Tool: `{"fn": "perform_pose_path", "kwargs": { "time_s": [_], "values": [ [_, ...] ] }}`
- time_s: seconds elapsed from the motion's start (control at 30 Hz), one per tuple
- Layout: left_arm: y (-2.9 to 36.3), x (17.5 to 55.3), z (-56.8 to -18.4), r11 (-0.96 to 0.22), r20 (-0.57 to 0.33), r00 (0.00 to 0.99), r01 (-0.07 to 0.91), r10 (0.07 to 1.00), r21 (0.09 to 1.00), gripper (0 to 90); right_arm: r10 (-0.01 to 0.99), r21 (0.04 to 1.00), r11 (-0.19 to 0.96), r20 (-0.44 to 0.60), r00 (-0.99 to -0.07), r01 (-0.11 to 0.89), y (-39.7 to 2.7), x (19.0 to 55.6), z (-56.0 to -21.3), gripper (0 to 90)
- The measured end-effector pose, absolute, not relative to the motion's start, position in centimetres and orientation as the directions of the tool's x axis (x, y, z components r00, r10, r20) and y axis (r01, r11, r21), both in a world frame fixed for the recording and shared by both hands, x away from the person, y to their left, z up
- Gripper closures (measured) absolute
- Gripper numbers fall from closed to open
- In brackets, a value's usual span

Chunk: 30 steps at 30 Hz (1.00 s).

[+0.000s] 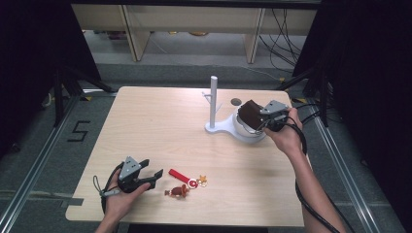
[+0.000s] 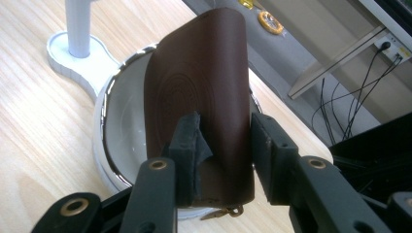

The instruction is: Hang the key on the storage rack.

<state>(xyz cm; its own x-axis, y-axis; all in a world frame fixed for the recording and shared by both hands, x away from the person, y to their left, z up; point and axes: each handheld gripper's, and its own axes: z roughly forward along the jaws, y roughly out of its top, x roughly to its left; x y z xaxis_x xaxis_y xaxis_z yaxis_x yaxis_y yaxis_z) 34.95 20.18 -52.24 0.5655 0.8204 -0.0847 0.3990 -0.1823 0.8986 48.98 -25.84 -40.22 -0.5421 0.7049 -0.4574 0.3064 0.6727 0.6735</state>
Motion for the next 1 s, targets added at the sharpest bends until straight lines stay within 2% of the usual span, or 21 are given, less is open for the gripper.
{"fn": "perform_pose_path", "kwargs": {
  "time_s": [0.33,0.6,0.83,0.93,1.0],
  "values": [
    [20.1,34.9,-52.2,-0.18,-0.087,0.567,0.399,0.819,0.899,28.8,0.715,0.668,0.665,-0.44,-0.544,0.334,-26.3,49.7,-41.7,63.5],
    [20.1,34.9,-52.2,-0.181,-0.087,0.568,0.398,0.818,0.899,28.8,0.748,0.689,0.63,-0.412,-0.521,0.359,-27.3,49.4,-41.5,54.9],
    [20.2,35.0,-52.2,-0.187,-0.084,0.572,0.399,0.816,0.898,27.3,0.827,0.757,0.508,-0.297,-0.477,0.41,-27.8,47.9,-41.2,47.1],
    [20.2,35.0,-52.0,-0.187,-0.089,0.581,0.397,0.809,0.899,26.2,0.857,0.794,0.437,-0.224,-0.465,0.424,-27.9,47.2,-41.5,47.0],
    [20.2,34.9,-51.9,-0.183,-0.093,0.586,0.394,0.805,0.901,25.6,0.851,0.806,0.439,-0.23,-0.472,0.398,-28.1,46.9,-41.8,47.0]
  ]
}}
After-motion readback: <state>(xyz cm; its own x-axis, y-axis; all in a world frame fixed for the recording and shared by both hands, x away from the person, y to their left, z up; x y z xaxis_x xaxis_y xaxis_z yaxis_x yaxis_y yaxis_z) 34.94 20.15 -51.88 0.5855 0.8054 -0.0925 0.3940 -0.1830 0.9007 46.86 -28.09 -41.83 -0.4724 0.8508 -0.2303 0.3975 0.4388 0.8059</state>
